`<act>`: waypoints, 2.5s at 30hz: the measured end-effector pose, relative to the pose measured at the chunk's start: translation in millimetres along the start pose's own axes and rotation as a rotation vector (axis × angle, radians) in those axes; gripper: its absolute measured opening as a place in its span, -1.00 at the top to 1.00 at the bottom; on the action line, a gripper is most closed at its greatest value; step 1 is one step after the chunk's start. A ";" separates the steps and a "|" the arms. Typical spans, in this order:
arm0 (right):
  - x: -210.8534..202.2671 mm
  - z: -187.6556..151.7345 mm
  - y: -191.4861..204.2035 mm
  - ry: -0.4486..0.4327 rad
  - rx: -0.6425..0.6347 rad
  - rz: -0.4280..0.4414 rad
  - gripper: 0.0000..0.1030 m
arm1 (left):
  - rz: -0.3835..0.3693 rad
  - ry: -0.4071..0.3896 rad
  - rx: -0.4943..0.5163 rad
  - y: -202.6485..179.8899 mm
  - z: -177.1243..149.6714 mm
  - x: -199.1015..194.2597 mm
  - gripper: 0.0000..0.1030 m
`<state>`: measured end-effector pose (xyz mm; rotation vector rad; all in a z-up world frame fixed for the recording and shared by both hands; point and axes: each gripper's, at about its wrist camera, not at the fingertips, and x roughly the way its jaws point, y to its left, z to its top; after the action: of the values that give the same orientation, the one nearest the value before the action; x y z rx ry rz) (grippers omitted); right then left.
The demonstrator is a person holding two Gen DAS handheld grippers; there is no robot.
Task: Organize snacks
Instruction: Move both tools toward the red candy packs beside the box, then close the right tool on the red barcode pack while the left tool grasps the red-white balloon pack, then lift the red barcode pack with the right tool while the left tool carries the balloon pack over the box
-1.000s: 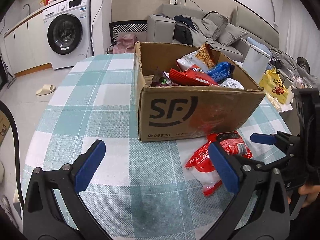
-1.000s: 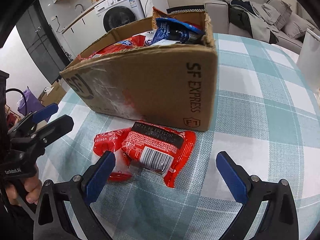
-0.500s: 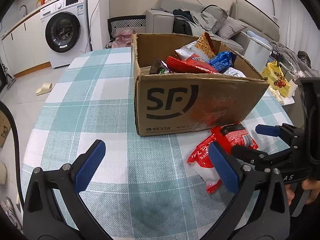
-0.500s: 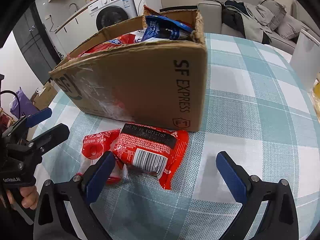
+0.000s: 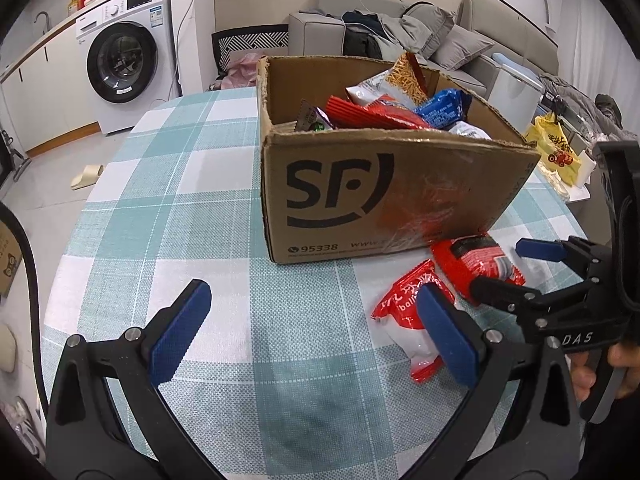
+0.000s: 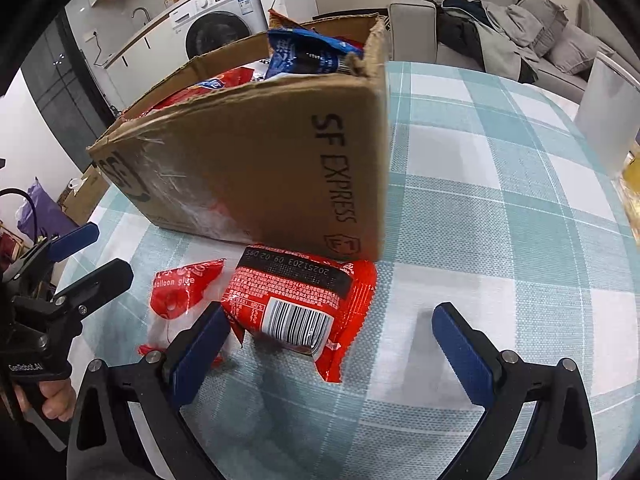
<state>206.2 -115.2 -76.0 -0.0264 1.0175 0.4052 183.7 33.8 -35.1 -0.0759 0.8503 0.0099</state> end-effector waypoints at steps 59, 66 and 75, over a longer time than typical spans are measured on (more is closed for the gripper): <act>-41.3 -2.2 9.6 -0.102 -0.125 0.102 0.04 | -0.074 0.097 0.074 -63.0 -16.7 42.2 -0.99; -40.6 -2.3 9.8 -0.100 -0.125 0.104 0.05 | -0.077 0.084 0.072 -54.1 -19.3 38.9 -0.62; -40.9 -2.4 10.8 -0.100 -0.130 0.109 0.05 | -0.156 0.059 0.083 -50.2 -18.2 29.5 0.09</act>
<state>181.8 -118.6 -41.5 -0.0670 0.8949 0.5662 191.5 -18.2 -66.1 -0.0652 0.9010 -0.1746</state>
